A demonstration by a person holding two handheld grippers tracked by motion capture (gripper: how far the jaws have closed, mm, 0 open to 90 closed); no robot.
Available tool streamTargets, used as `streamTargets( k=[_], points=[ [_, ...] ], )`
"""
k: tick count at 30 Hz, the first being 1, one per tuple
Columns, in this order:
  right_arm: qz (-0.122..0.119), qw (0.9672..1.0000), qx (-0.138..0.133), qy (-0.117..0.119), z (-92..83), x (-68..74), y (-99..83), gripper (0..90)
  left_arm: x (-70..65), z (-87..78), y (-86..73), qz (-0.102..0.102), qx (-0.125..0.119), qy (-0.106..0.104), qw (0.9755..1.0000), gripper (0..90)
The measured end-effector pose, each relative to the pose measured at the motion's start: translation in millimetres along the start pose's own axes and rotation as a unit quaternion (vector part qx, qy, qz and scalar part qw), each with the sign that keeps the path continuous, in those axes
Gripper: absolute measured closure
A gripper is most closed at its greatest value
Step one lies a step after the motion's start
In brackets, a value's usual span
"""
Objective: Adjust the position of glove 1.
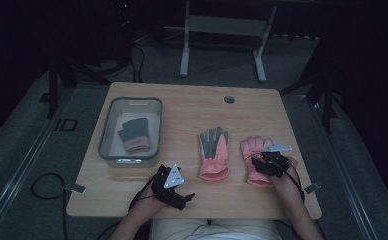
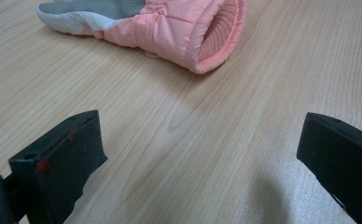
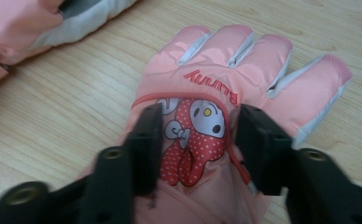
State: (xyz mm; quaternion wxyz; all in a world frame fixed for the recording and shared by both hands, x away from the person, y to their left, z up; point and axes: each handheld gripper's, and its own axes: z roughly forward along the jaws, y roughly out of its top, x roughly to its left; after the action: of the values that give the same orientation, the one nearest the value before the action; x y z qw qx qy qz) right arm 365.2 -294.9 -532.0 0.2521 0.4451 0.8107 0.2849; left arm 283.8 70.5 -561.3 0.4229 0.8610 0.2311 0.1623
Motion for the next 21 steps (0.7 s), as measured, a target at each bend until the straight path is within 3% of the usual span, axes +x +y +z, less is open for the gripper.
streamTargets(
  k=[3, 7, 14, 21],
  points=[
    [0.015, 0.9999, 0.002, -0.003, 1.7, 2.2, 0.9, 70.2, 0.1, 0.8, -0.4, 0.002, 0.002, 0.001, 1.0, 0.2],
    [0.028, 0.9994, 0.007, -0.019, 2.3, 6.5, 5.7, 81.8, -0.6, 0.4, 0.0, 0.002, 0.001, 0.001, 1.0, 0.2],
    [0.041, 0.9979, 0.001, -0.05, -12.1, 5.7, 20.9, 85.3, 0.3, 0.0, -0.2, 0.002, 0.001, 0.0, 1.0, 0.2],
    [0.059, 0.9966, -0.035, -0.047, -35.9, 8.4, 49.8, 85.4, 0.8, 0.5, -0.3, 0.003, 0.001, 0.0, 1.0, 0.2]
  ],
)
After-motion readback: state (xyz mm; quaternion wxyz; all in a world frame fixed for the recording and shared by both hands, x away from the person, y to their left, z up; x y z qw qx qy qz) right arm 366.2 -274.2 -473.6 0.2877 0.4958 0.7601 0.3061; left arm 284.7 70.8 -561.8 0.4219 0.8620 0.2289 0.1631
